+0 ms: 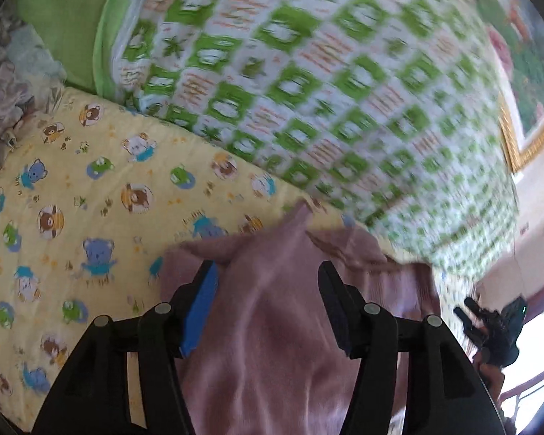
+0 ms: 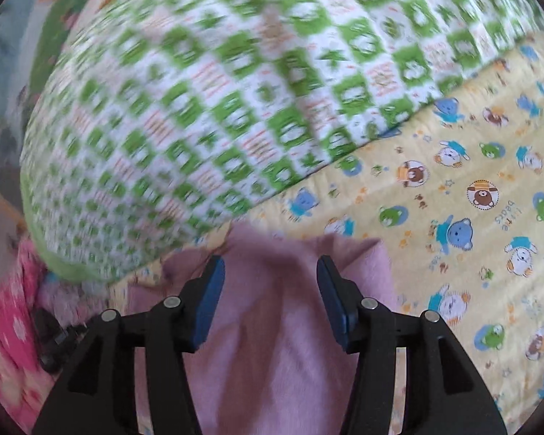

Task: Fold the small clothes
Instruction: 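Grasp the hem with both tools and lift it toward the collar, then lay the hem over the collar and open both tools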

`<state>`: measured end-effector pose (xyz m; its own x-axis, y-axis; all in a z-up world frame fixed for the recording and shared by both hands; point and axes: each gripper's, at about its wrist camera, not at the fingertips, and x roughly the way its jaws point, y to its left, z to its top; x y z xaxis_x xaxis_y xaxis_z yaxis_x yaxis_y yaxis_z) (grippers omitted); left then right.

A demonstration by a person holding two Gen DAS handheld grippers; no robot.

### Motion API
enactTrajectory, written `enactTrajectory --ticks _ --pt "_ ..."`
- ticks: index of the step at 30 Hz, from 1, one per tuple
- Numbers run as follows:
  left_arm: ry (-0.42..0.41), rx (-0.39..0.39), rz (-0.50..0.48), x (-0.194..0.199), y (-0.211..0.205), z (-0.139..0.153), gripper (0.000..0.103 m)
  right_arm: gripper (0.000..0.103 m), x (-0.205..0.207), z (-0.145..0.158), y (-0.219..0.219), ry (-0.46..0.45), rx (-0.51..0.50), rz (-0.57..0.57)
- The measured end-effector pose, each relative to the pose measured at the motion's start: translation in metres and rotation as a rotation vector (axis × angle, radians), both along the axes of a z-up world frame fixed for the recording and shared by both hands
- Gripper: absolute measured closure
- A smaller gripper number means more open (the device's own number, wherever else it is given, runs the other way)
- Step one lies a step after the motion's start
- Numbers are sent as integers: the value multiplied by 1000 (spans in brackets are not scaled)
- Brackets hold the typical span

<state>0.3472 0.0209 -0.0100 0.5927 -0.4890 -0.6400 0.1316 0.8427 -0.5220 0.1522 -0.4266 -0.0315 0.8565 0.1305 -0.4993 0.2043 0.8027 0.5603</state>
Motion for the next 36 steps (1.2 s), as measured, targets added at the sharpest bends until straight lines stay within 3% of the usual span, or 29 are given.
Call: enactTrajectory --ticks 4,6,9,13,16,23,26,28,30,33,36 --pt "-6 68 -149 -35 -38 -5 42 49 1 -8 58 15 -159 168" --pt "-6 105 -247 -53 -65 -12 42 49 8 -20 97 43 -258 306" --pt "-23 194 -359 -70 -108 -27 42 49 19 -36 137 68 -365 446" --pt "-46 235 -415 -70 -140 -43 42 49 44 -53 148 94 -384 498" --pt "-38 284 -402 -52 -149 -56 42 49 68 -62 131 115 -371 459" --pt "-37 339 -298 11 -125 -59 47 55 113 -62 78 137 -500 264" --pt "-29 343 -231 34 -104 -54 71 58 115 -53 40 115 -422 122" --pt "-16 319 -195 42 -87 -55 75 58 109 -53 10 126 -364 -4" --pt "-6 291 -184 44 -73 -59 82 60 102 -57 -13 127 -274 -41" --pt "-16 282 -153 35 -57 -57 82 56 90 -50 -11 186 -399 -100" --pt "-5 250 -113 22 -45 -55 75 55 64 -42 -19 143 -274 -65"
